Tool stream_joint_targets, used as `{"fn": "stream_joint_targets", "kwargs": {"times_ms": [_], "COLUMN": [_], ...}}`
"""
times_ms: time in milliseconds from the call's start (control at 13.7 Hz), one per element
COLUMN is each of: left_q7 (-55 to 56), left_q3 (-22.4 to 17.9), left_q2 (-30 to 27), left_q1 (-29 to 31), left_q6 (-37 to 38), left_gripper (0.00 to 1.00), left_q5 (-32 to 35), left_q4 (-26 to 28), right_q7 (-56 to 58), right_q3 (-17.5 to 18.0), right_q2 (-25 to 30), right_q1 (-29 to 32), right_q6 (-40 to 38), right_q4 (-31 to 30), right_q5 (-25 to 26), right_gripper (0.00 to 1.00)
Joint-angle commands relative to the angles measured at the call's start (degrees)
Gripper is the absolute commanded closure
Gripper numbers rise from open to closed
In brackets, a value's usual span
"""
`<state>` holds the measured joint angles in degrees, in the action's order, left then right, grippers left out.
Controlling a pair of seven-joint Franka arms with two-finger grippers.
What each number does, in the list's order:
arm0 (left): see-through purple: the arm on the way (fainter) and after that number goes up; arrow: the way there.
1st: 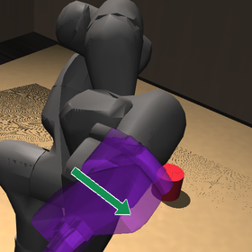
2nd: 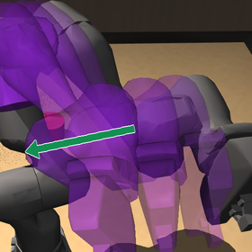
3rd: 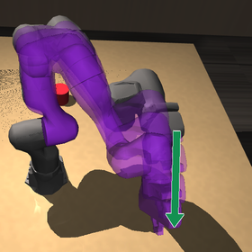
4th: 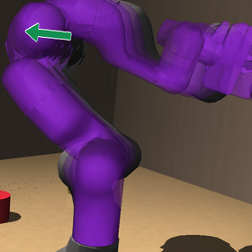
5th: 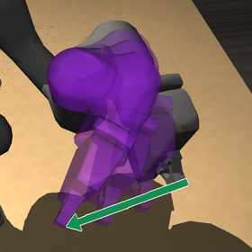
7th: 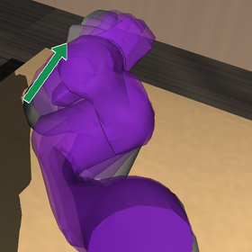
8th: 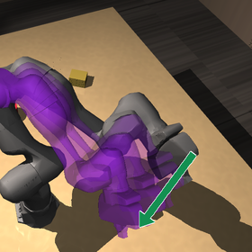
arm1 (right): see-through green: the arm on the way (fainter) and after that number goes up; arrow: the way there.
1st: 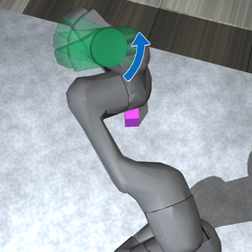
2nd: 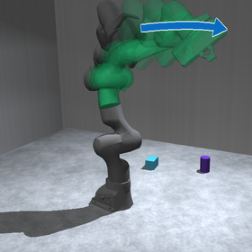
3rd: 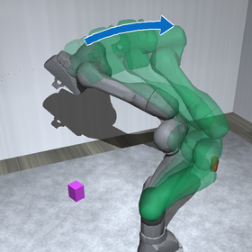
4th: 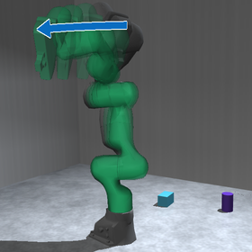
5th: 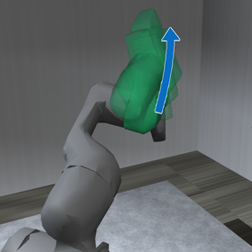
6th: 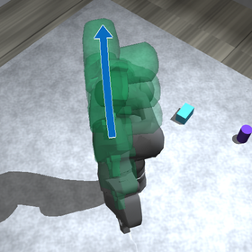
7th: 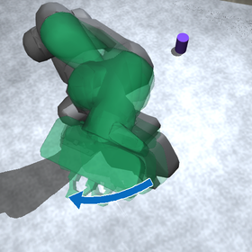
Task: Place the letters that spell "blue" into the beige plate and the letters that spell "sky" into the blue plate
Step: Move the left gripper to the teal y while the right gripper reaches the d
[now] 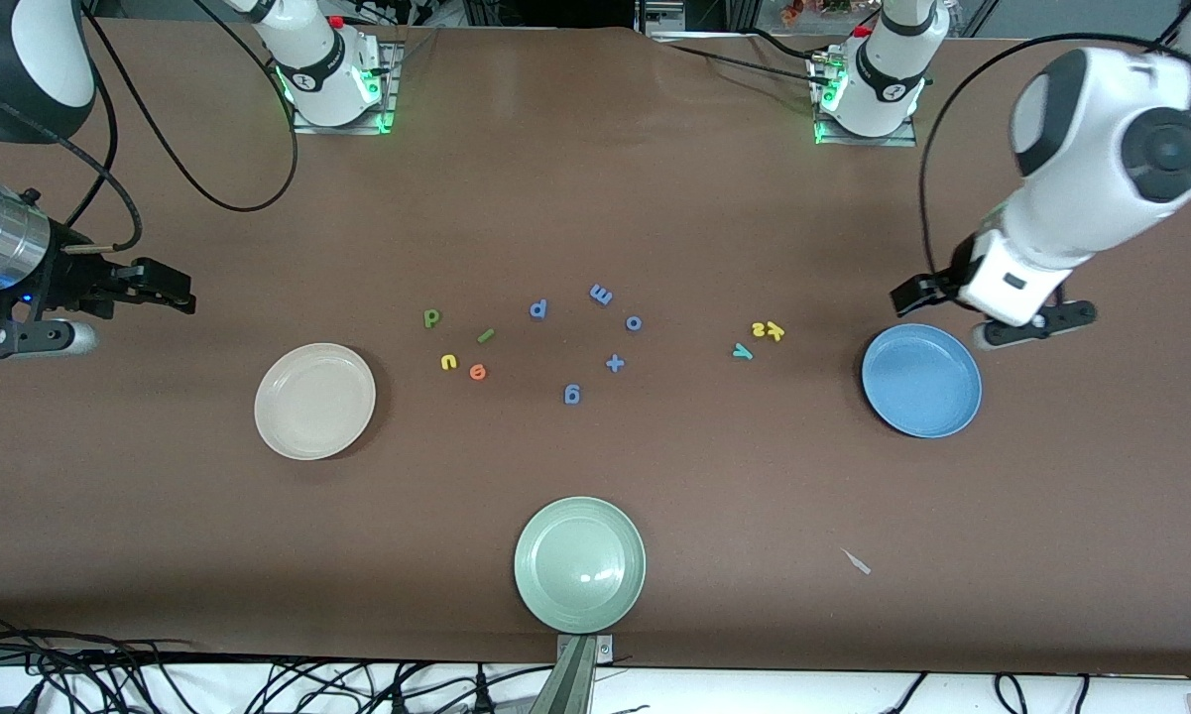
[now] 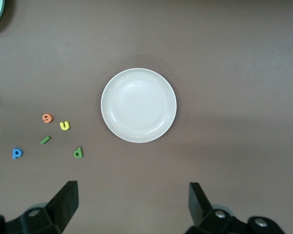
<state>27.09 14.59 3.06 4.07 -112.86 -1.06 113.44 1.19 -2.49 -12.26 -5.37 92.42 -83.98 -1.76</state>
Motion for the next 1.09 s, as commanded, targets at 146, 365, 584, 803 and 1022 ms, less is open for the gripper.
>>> {"fn": "stream_joint_targets", "kwargs": {"times_ms": [146, 365, 584, 803, 1022], "left_q7": [20.2, 33.0, 51.3, 58.8, 64.9], "left_q3": [6.0, 6.0, 6.0, 5.9, 5.7], "left_q2": [-1.1, 3.5, 10.5, 14.8, 17.1], "left_q1": [0.1, -1.0, -3.9, -6.1, -8.5], "left_q6": [-15.9, -17.2, -22.8, -27.5, -30.3], "left_gripper": [0.00, 0.00, 0.00, 0.00, 0.13], "left_q5": [-1.4, -1.4, -1.1, -0.7, -0.4], "left_q4": [12.9, 12.5, 11.0, 10.9, 10.8], "right_q7": [-0.1, -0.1, -3.4, -3.5, -8.3], "right_q3": [1.2, 2.7, 4.6, 6.4, 8.8], "right_q2": [3.8, 3.5, 3.6, 3.2, 1.9], "right_q1": [0.2, 0.2, 0.2, -0.2, -0.6], "right_q6": [4.6, 7.4, 10.9, 12.8, 18.1], "right_q4": [-7.3, -9.4, -12.6, -15.2, -19.1], "right_q5": [-0.6, -0.8, -0.3, -0.3, -0.4], "right_gripper": [0.00, 0.00, 0.00, 0.00, 0.00]}}
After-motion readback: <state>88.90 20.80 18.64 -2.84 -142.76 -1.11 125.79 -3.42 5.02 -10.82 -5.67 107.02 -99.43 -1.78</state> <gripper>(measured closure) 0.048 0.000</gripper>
